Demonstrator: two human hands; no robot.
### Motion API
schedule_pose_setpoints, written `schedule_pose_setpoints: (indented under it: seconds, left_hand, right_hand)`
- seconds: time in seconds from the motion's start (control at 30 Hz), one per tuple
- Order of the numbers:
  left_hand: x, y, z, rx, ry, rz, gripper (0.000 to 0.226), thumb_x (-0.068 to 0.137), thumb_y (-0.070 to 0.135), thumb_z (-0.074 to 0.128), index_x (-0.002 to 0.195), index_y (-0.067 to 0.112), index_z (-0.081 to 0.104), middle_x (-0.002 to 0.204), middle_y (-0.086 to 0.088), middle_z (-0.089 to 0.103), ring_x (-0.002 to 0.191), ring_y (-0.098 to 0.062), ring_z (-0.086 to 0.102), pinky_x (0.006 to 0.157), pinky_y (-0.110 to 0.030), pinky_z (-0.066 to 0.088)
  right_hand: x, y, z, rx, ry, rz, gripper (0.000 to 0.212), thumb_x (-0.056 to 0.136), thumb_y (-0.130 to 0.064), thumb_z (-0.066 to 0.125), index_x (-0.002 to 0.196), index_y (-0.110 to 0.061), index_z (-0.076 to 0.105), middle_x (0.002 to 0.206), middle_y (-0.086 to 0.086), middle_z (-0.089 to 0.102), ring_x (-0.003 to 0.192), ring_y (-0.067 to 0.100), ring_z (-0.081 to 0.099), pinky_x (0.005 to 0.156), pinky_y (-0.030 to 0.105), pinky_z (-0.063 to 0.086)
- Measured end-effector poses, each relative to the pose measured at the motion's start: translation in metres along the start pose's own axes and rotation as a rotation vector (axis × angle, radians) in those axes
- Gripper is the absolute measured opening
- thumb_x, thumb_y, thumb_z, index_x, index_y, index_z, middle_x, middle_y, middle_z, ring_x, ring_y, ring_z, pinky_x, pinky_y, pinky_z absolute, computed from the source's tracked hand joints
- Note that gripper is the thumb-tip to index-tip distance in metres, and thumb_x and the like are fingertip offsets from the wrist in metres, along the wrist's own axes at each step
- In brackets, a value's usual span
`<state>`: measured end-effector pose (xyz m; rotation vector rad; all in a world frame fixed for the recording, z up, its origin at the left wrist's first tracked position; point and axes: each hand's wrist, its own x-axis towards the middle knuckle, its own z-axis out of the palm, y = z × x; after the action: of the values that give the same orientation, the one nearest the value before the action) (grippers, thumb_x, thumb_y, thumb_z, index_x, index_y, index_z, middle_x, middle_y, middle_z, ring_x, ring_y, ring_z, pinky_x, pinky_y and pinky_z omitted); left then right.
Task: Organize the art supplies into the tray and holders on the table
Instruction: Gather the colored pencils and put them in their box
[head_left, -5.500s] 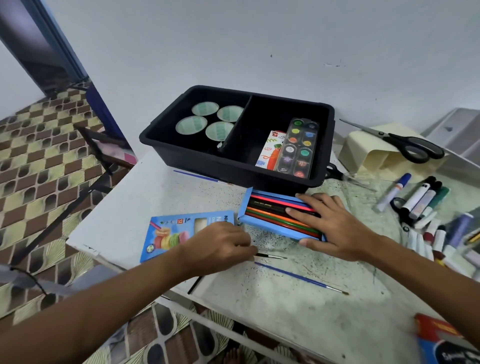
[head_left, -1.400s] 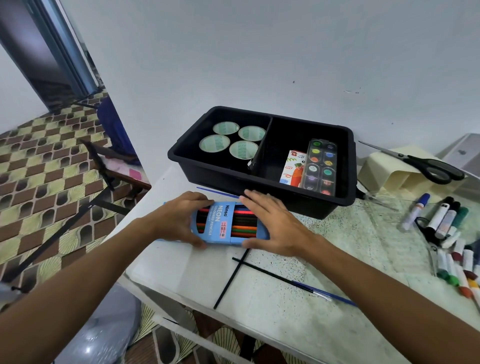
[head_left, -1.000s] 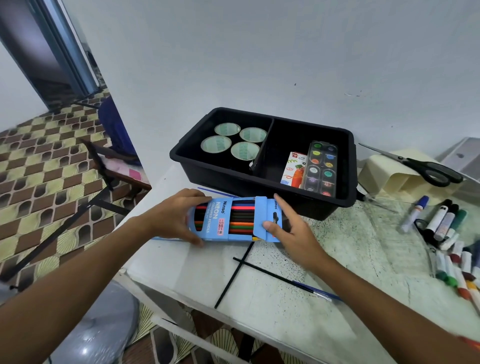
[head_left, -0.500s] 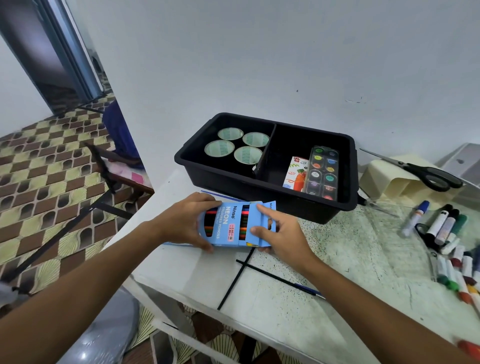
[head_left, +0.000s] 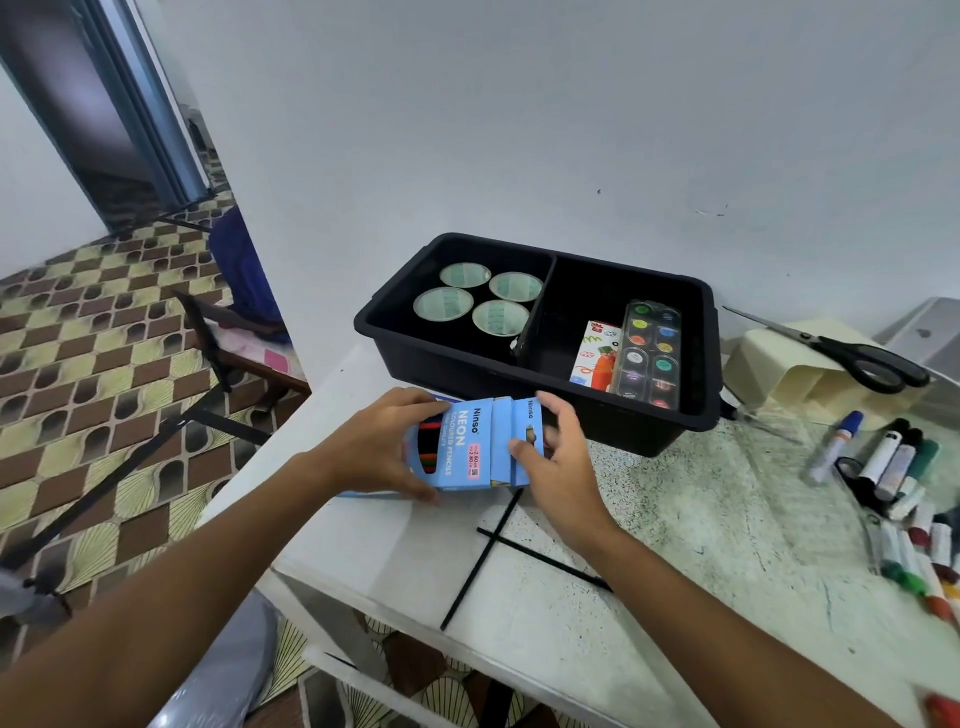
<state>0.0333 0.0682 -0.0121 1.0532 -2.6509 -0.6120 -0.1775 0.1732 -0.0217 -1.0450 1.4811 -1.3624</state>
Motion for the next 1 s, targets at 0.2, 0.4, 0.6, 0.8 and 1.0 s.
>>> schedule_pose_setpoints:
  seconds: [0.2, 0.4, 0.6, 0.8, 1.0]
  left_hand:
    - [0.0, 0.001, 0.002, -0.015, 0.015, 0.0, 0.097, 0.062, 0.047, 0.087, 0.143, 0.024, 0.039, 0.136, 0.007, 0.045, 0.115, 0.005, 0.032, 0.084, 0.003, 0.029]
    - [0.001, 0.003, 0.008, 0.003, 0.042, 0.002, 0.099, 0.059, 0.05, 0.087, 0.142, 0.024, 0.04, 0.136, 0.007, 0.045, 0.114, 0.007, 0.03, 0.083, 0.003, 0.029]
    - [0.003, 0.007, 0.013, -0.029, 0.082, -0.01, 0.101, 0.056, 0.051, 0.089, 0.142, 0.021, 0.043, 0.134, 0.007, 0.046, 0.115, 0.004, 0.032, 0.088, -0.001, 0.028]
    - [-0.002, 0.01, 0.011, -0.177, 0.222, -0.12, 0.108, 0.047, 0.067, 0.076, 0.138, 0.019, 0.047, 0.127, 0.006, 0.049, 0.116, -0.007, 0.042, 0.095, -0.021, 0.044]
    - [-0.019, 0.005, 0.006, -0.297, 0.262, -0.16, 0.095, 0.049, 0.063, 0.08, 0.133, 0.032, 0.047, 0.116, 0.019, 0.049, 0.11, -0.004, 0.048, 0.083, -0.008, 0.043]
  right_hand:
    - [0.007, -0.008, 0.004, 0.248, 0.111, 0.266, 0.044, 0.082, 0.003, 0.071, 0.118, -0.011, 0.05, 0.106, 0.013, 0.067, 0.078, 0.017, 0.071, 0.053, 0.02, 0.053]
    - [0.007, -0.007, 0.008, 0.203, 0.061, 0.341, 0.003, 0.088, -0.004, 0.068, 0.089, -0.007, 0.068, 0.09, 0.008, 0.074, 0.068, 0.01, 0.072, 0.045, 0.014, 0.046]
    - [0.006, -0.009, 0.01, 0.244, 0.067, 0.365, 0.009, 0.091, -0.009, 0.065, 0.084, -0.011, 0.07, 0.08, 0.004, 0.075, 0.067, 0.011, 0.072, 0.05, 0.02, 0.051]
    - [-0.004, -0.008, 0.015, 0.494, -0.163, 0.3, 0.026, 0.097, -0.027, 0.055, 0.118, -0.012, 0.061, 0.103, 0.014, 0.073, 0.087, 0.031, 0.072, 0.079, 0.046, 0.057]
    - [-0.015, -0.008, 0.037, 0.458, -0.194, 0.18, 0.034, 0.094, -0.007, 0.059, 0.127, -0.01, 0.051, 0.111, 0.019, 0.069, 0.093, 0.036, 0.071, 0.074, 0.043, 0.06]
